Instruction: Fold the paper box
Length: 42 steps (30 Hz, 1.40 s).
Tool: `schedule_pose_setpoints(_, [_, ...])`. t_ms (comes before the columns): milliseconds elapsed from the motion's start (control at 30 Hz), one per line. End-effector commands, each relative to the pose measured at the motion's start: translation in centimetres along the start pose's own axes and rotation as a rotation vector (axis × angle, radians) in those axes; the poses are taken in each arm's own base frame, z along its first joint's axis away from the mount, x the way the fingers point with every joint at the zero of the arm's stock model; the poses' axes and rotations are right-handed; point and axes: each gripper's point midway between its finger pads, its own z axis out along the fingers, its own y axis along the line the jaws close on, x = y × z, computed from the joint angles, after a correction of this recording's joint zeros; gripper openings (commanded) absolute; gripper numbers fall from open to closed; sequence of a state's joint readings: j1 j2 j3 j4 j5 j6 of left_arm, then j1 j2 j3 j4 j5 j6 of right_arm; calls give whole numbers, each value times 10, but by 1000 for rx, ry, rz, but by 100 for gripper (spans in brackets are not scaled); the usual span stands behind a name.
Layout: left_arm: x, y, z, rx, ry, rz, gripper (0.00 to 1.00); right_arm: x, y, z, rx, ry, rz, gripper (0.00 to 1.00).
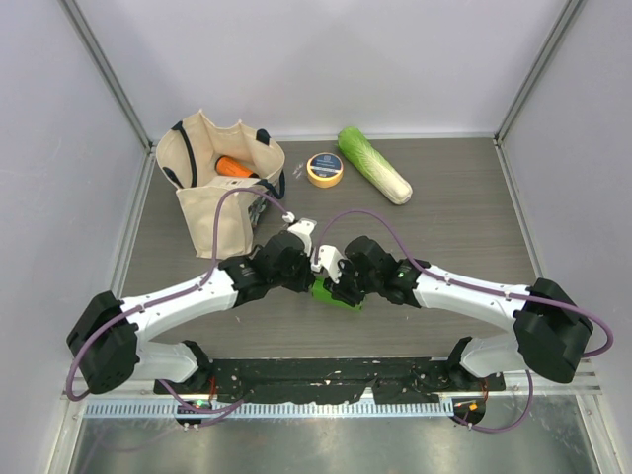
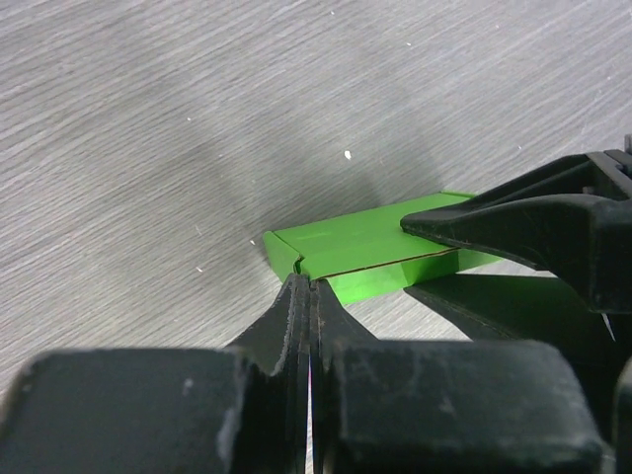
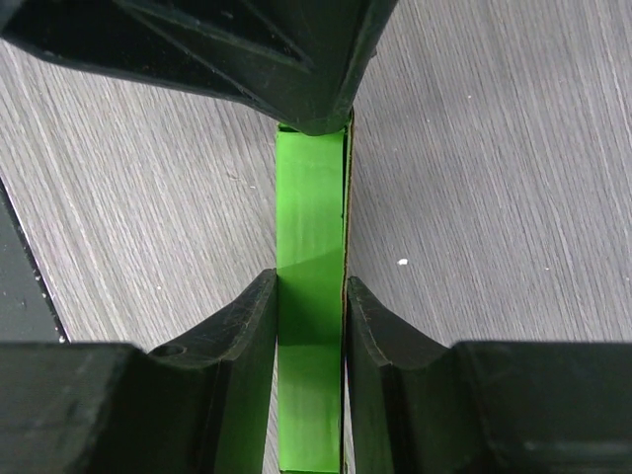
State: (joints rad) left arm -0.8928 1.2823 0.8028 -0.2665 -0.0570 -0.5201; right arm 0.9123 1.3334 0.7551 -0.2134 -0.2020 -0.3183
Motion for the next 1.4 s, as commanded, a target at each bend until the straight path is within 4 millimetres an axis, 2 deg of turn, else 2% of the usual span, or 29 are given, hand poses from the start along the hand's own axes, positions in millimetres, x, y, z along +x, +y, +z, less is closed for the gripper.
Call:
schedule_pose_setpoints(0, [1, 2, 5, -57, -19, 21, 0, -20, -3, 6, 17, -83, -15, 12])
schedule_pose_setpoints(200, [10, 2, 7, -78, -29, -23, 0, -17, -7, 9, 47, -85, 4, 12])
schedule_pose_setpoints(433, [1, -13, -2, -22, -66, -50, 0, -20, -8, 9, 49, -98, 6, 12])
schedule_pose_setpoints(500, [0, -6, -1, -60, -69, -36, 0, -21, -8, 8, 51, -99, 6, 12])
schedule_pose_setpoints(667, [18, 4, 7, -82, -46, -35, 0, -24, -8, 5, 64, -112, 39, 17])
schedule_pose_setpoints(767, [24, 9, 9, -96, -45, -40, 0, -26, -11, 1, 100, -130, 87, 29])
schedule_pose_setpoints(867, [22, 9, 9, -99, -60, -43, 0, -33, -12, -5, 126, -153, 136, 42])
schedule_pose_setpoints(900, [21, 10, 9, -103, -64, -43, 0, -33, -12, -7, 133, -154, 148, 51])
schedule_pose_setpoints(1000, [21, 10, 8, -105, -67, -42, 0, -36, -17, -17, 178, -167, 218, 66])
schedule_pose_setpoints(1167, [23, 12, 9, -119, -53, -41, 0, -50, -17, -34, 194, -186, 332, 74])
schedule_pose_setpoints(1200, [24, 12, 9, -122, -48, -41, 0, -49, -21, -41, 239, -188, 401, 78])
schedule_pose_setpoints(1267, [22, 13, 8, -126, -50, -42, 0, -54, -25, -53, 275, -199, 473, 79])
schedule_pose_setpoints(1300, [22, 13, 7, -129, -50, -40, 0, -45, -31, -61, 339, -179, 555, 79])
schedule_pose_setpoints(1333, [22, 13, 6, -129, -50, -40, 0, -53, -36, -75, 376, -211, 619, 79])
schedule_pose_setpoints(1367, [21, 12, 6, -129, -50, -40, 0, -51, -41, -83, 428, -203, 679, 79])
